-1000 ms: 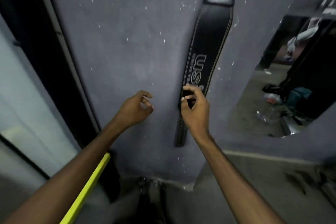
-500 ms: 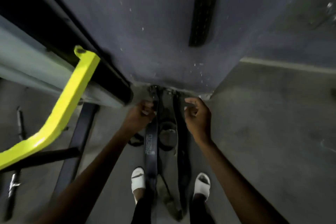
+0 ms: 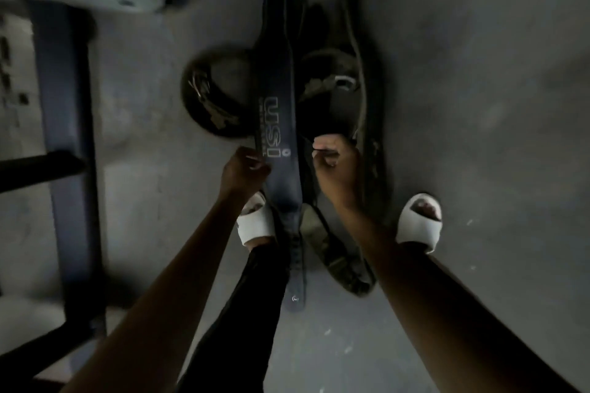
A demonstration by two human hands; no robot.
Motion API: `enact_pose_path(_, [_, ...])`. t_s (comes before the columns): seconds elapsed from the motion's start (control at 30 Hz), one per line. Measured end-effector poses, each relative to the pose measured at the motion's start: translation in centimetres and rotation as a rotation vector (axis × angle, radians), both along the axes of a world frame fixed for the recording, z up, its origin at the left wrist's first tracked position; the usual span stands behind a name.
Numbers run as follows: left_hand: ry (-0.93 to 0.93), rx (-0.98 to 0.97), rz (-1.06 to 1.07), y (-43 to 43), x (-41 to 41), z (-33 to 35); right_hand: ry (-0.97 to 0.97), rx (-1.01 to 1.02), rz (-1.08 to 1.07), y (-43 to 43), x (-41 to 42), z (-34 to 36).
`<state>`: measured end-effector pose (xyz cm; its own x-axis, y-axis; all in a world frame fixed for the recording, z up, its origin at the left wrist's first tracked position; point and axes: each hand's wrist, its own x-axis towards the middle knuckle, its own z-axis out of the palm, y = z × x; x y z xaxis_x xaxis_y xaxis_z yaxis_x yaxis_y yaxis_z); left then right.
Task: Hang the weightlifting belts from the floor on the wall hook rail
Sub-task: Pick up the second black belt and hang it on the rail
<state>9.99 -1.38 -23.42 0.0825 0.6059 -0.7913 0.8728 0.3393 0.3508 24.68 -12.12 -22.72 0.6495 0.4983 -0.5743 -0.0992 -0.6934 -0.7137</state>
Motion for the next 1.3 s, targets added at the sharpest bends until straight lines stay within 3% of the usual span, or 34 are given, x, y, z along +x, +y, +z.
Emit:
enact_pose_path(0.1, [0.001, -0.060, 0.056, -1.4, -2.7, -6.7, 0.043, -0.096, 0.012, -1.0, -3.5, -6.7])
enact_pose_path(0.23, [-0.118, -0.153, 0.054, -1.8, -3.1, -10.9, 0.188, -0.227, 0.201, -1.2, -5.3, -11.4])
enact_pose_path(0.43, [-0.265, -0.121, 0.116, -0.6, -1.8, -4.4, 0.188, -0.180, 0.163, 0.5, -3.6, -6.1])
enact_pose_path(0.63, [-0.512, -0.058, 0.124, 2.4, 1.9, 10.2, 0.211, -0.005, 0.009, 3.5, 0.5, 8.8])
enact_pose_path(0.93, [-0.761, 0.060, 0.128, 6.5, 5.2, 37.0, 0.147, 0.337, -0.050, 6.7, 3.9, 36.2])
enact_pose_path(1.3, [-1.064, 0.419, 0.011, -2.9, 4.0, 72.3, 0.052, 0.803, 0.032, -2.3, 2.7, 71.2])
